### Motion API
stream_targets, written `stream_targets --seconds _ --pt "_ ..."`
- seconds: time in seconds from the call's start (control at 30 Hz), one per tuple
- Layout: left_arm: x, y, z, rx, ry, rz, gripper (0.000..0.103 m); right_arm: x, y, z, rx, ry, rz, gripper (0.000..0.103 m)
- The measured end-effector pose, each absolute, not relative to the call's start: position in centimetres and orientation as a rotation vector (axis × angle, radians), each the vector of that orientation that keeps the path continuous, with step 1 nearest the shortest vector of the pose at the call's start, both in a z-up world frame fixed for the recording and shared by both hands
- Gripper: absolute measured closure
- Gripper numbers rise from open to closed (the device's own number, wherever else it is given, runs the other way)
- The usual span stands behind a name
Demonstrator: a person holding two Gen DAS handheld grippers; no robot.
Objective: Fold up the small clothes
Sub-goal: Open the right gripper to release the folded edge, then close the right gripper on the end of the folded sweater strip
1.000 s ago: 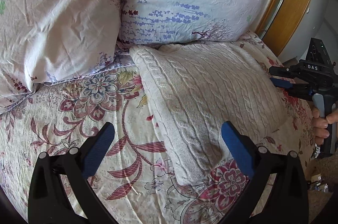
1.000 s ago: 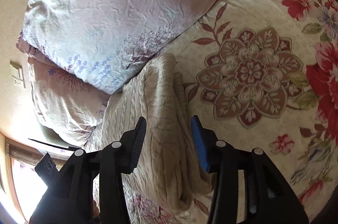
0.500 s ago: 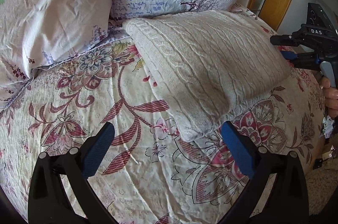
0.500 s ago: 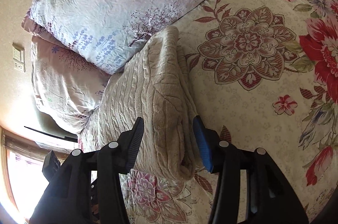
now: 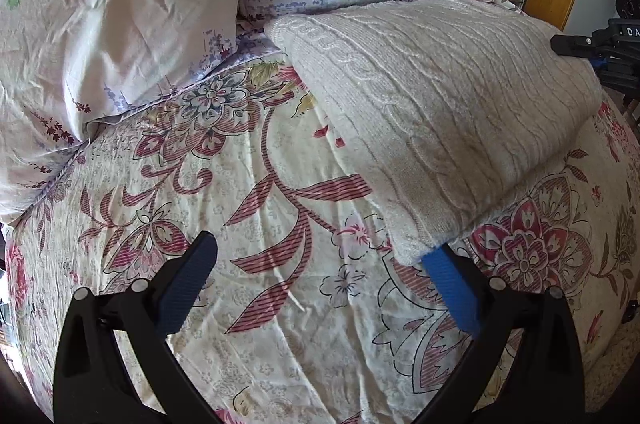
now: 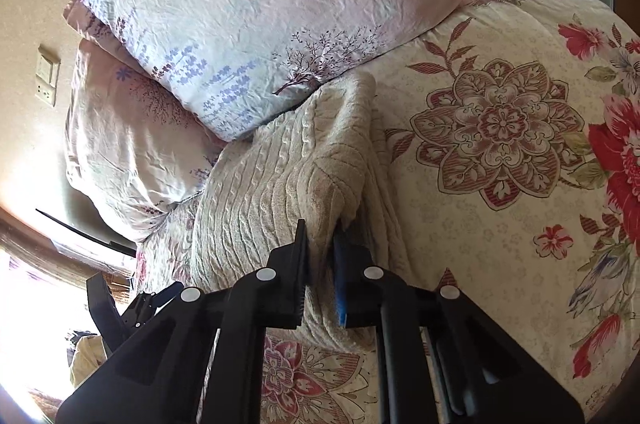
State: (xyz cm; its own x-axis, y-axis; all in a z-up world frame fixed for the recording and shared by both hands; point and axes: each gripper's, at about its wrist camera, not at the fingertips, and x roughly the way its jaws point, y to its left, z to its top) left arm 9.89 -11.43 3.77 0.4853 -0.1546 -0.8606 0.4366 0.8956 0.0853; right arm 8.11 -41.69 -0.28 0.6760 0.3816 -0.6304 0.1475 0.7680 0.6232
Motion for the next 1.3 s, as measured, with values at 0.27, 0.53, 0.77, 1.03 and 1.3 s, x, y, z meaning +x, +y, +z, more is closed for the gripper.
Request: stream_targets --seconds 0.27,0.53,0.77,1.03,1.3 --pt "10.5 -9.7 6.6 0.159 0.943 -0.362 0.003 6.7 -42.1 3.3 0.665 0.714 0.159 0.094" --pt "10.5 -9.6 3.6 0.158 1.067 -0.351 0.003 6.7 -42.3 -3.3 0.724 0.93 0.034 0.095" --pt "8.8 -7.2 6.0 0.065 1.005 -0.458 0.002 6.6 -42.6 -1.5 0.701 0.891 0.031 0.064" --pt "12.3 -6.0 8.4 -0.171 0.97 -0.419 0.002 7.0 -39.4 -2.2 0.401 0.951 -0.06 0.051" --pt "17.6 -9.1 6.6 -0.252 1.059 -0.454 0.002 7.0 -39.9 -2.5 0.335 0.934 -0.054 0.044"
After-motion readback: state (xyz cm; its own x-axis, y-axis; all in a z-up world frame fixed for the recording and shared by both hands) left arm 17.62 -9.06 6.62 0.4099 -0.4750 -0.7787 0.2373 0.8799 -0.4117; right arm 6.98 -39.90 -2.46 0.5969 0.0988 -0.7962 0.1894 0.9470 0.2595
